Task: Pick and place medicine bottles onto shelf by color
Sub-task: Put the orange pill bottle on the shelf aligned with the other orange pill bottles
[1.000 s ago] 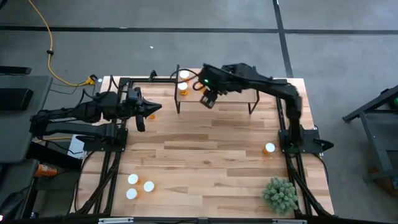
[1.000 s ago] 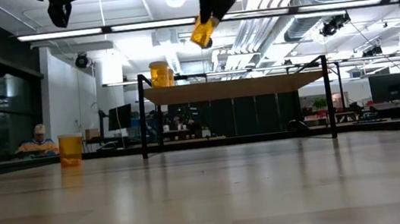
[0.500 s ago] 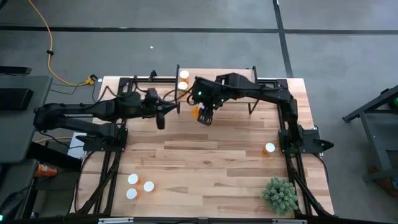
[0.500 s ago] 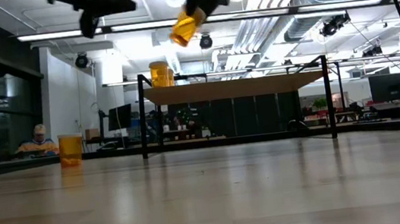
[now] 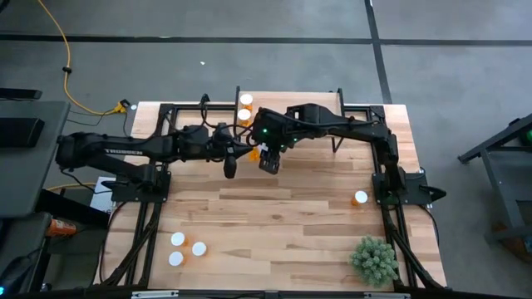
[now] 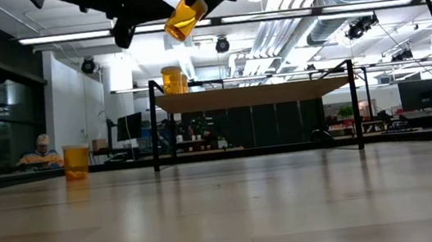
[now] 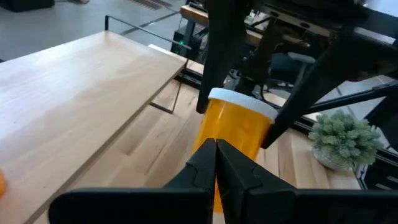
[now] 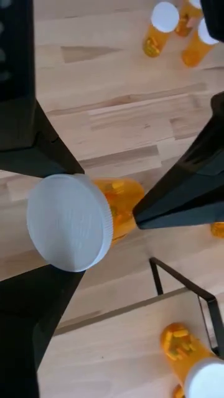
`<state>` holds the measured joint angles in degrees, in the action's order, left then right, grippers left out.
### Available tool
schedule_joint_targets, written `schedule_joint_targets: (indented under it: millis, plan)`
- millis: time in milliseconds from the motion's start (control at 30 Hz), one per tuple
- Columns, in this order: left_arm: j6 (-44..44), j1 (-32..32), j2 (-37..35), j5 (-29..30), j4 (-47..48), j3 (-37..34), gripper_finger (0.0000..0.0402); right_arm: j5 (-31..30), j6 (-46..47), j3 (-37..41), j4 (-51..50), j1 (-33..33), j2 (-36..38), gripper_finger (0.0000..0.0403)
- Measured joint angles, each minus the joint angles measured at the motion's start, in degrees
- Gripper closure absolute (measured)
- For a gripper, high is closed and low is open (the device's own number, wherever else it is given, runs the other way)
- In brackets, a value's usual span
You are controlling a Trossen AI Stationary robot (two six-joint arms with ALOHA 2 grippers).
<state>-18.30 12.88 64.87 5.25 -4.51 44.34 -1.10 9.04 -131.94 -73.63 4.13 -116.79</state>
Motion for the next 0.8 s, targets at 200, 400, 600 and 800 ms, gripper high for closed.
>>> schedule_joint_targets:
  millis: [200,400,600,800]
  plan:
    - [-1.03,-0.22,1.06,-0.09,-0.27,0.0,0.0402,-2.37,-0.28,0.04,0.67,-0.01,0.0,0.0206]
    - [-1.05,-0.2,1.08,0.13,-0.18,0.0,0.0402,-4.14,-1.08,0.04,1.48,0.06,0.0,0.0206]
    - [-1.51,-0.22,1.08,0.11,0.08,-0.02,0.0402,-4.44,-1.63,0.04,3.97,0.09,0.0,0.0206]
    - [-1.44,-0.26,1.17,-0.09,0.23,-0.04,0.0401,-4.49,-2.56,0.04,6.08,0.08,0.0,0.0206]
